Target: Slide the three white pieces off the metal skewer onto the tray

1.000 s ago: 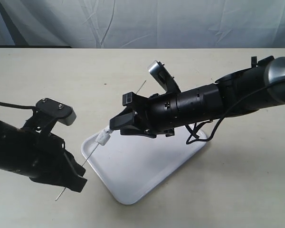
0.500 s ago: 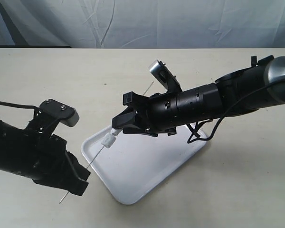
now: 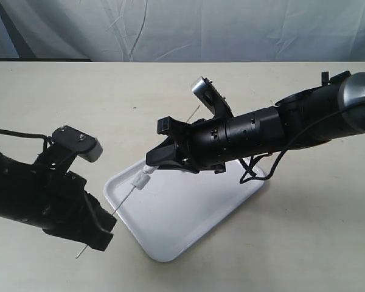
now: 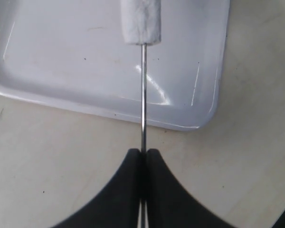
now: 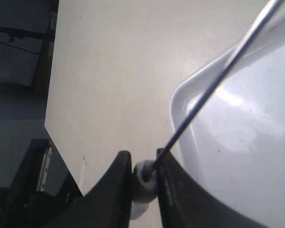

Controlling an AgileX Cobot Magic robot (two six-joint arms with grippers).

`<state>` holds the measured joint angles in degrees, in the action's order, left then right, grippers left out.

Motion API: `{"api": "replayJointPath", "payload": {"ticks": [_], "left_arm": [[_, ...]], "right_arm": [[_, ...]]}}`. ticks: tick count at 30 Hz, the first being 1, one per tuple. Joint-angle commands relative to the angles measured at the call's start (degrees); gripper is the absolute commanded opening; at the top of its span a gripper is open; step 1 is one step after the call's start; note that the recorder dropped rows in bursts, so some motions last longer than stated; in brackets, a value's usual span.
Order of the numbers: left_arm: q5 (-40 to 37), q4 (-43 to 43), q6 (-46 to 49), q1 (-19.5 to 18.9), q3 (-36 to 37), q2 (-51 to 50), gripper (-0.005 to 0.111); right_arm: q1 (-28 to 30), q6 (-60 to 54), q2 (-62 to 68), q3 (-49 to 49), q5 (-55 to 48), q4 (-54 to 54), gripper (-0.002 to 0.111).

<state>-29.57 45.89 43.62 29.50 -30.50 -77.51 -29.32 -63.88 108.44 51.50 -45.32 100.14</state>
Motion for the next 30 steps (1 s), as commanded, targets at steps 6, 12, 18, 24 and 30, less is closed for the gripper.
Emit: {"api": "replayJointPath", "payload": {"ticks": [6,12,18,24,30], "left_arm": [[-2.9,-3.3,-1.7,0.3,-0.3,-0.2,0.000],[-3.9,-9.8,-7.8,0.3,-0.3,-0.2,0.000],[-3.9,-9.3,-9.0,0.3,2.0,-0.2,0.000],[-3.4,-8.2,-11.6,0.3,4.9,0.0,0.000],[-3.0,-8.6,-11.7,0.3,5.3,0.8,0.000]], "right_arm": [[0.0,-0.4,-0.1,0.2,3.9,-0.2,0.017],[0.7,-0.4,-0.1,0.2,5.2,-0.2,0.017],[2.8,-0.4,-0.5,0.2,5.7,-0.2,0.017],[6.5,-0.4,-1.0,0.2,6.3,-0.2,0.017],[8.8,-0.4,-1.0,0.2,6.6,-0.2,0.017]]}}
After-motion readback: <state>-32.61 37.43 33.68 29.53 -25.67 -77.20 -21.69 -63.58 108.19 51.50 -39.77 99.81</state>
